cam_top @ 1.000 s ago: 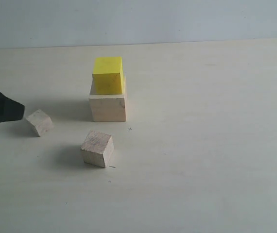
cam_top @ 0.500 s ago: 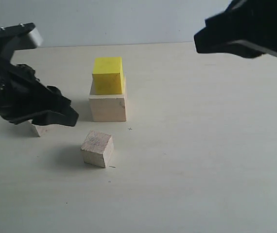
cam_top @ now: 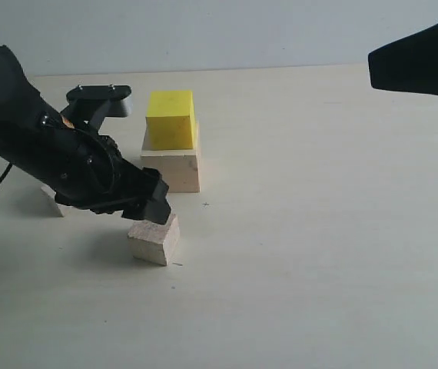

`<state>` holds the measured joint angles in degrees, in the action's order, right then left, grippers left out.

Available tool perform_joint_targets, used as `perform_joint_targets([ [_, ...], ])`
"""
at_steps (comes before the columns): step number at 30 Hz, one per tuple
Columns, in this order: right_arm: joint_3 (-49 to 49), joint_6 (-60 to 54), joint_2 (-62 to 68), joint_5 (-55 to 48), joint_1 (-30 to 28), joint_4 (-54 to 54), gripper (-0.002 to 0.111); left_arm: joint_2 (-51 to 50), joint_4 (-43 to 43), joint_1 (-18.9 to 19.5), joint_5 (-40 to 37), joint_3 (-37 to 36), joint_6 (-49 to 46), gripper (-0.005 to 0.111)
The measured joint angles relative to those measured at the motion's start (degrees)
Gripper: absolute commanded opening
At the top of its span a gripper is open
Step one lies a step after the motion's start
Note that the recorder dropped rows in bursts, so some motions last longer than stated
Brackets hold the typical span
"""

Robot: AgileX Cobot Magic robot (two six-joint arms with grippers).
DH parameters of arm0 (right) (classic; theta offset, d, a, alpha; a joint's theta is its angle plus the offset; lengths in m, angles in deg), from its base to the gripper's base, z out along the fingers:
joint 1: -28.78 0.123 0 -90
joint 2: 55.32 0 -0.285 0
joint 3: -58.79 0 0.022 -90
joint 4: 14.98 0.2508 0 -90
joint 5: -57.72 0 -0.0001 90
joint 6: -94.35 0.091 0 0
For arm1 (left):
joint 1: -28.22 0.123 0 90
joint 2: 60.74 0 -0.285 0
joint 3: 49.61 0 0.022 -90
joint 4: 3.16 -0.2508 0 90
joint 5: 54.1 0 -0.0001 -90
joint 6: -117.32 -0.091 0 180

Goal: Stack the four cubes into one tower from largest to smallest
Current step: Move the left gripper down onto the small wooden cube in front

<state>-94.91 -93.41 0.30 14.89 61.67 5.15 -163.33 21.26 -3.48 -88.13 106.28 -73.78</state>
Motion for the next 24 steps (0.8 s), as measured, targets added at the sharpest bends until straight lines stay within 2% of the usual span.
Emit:
perform_joint_targets([
  [2,0.00,0.00,0.00,0.00,0.00,0.00,0.000,-0.81,0.00,0.00,0.00,0.08,-0.39,0.083],
  [15,0.00,0.00,0.00,-0.21,0.00,0.00,0.000,-4.46,2.84,0.00,4.64,0.08,-2.39,0.083],
  [24,0.00,0.00,0.00,-0.21,0.00,0.00,0.000,-8.00,3.76,0.00,5.03,0.08,-3.43,0.083],
])
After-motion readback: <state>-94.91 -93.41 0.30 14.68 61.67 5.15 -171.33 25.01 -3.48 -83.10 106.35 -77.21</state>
